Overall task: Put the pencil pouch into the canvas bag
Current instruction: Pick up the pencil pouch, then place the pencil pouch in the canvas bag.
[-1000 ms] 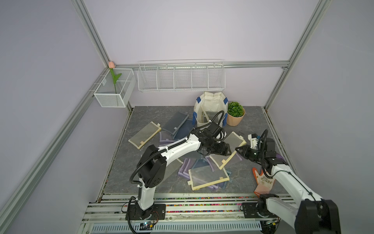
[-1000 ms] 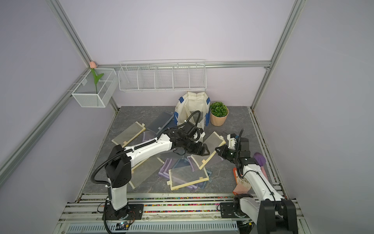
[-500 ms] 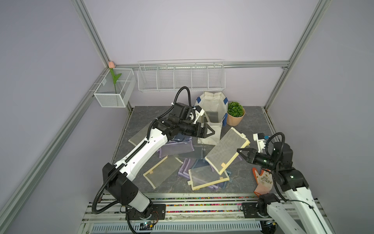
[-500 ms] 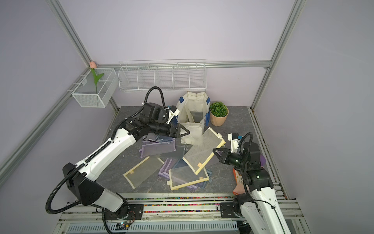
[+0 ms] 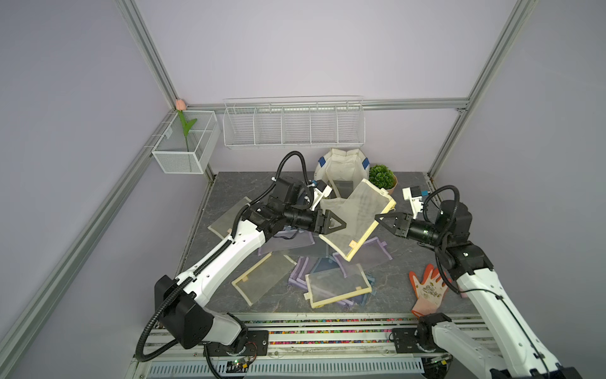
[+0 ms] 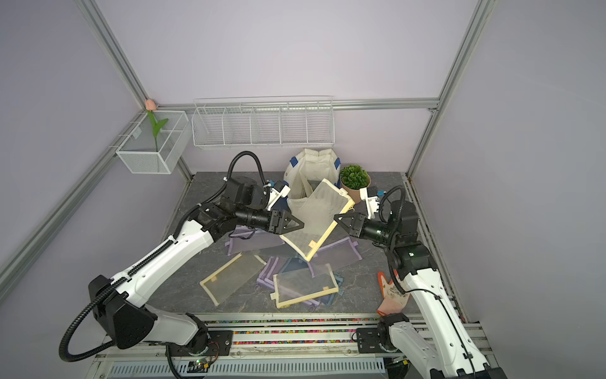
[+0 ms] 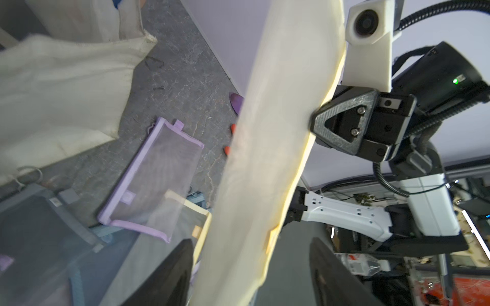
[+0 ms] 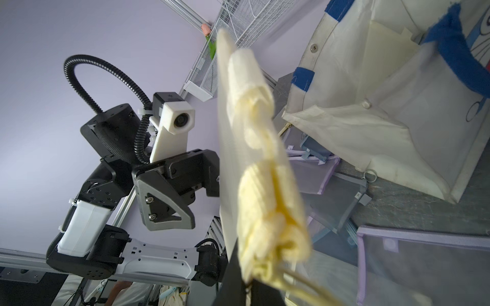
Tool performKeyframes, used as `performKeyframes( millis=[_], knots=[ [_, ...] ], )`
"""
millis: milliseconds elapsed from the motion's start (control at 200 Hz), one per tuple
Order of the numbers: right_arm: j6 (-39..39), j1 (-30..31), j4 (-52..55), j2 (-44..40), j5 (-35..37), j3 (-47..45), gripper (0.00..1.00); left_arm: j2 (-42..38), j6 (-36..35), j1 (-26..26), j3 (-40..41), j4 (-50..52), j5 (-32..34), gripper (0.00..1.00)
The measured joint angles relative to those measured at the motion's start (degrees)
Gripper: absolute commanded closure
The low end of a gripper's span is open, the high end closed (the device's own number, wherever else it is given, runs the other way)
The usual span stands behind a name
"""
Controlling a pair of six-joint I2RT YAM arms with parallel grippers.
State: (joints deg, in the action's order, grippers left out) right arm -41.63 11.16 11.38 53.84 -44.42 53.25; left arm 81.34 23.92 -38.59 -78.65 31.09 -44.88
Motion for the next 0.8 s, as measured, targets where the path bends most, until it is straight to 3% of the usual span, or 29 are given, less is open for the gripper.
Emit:
performKeyframes(
  millis=[165,225,345,410,450,535,805],
  knots=[
    [-0.02,3.08,-1.2,4.04,0.02,3.26,0.9,-2.32,3.04,-0.09,3.19,-4.79,-0.85,0.89],
    [0.31,3.89,-0.35,5.25,0.26,4.7,0.7,-2.73,3.67,-0.09,3.76,-5.55,-1.05,1.0],
    [2.73,4.92,4.85,6.93,3.34,8.28,0.35,-3.15,4.55,0.15,3.76,-5.86,0.17,1.0],
    [4.76,5.14,9.18,6.93,6.64,10.12,0.1,-3.3,5.53,1.2,3.3,-5.44,2.1,1.0],
    [5.6,5.14,11.34,6.71,8.52,10.8,0.0,-3.23,6.23,2.14,2.54,-4.7,3.13,1.0],
    [7.41,5.11,15.54,5.97,12.37,11.72,0.11,-2.6,8.37,5.25,-1.16,-2.78,5.49,1.0],
    [10.19,5.11,24.5,3.41,21.07,12.52,0.11,7.93,14.84,9.42,-21.86,-0.55,8.92,1.0]
  ],
)
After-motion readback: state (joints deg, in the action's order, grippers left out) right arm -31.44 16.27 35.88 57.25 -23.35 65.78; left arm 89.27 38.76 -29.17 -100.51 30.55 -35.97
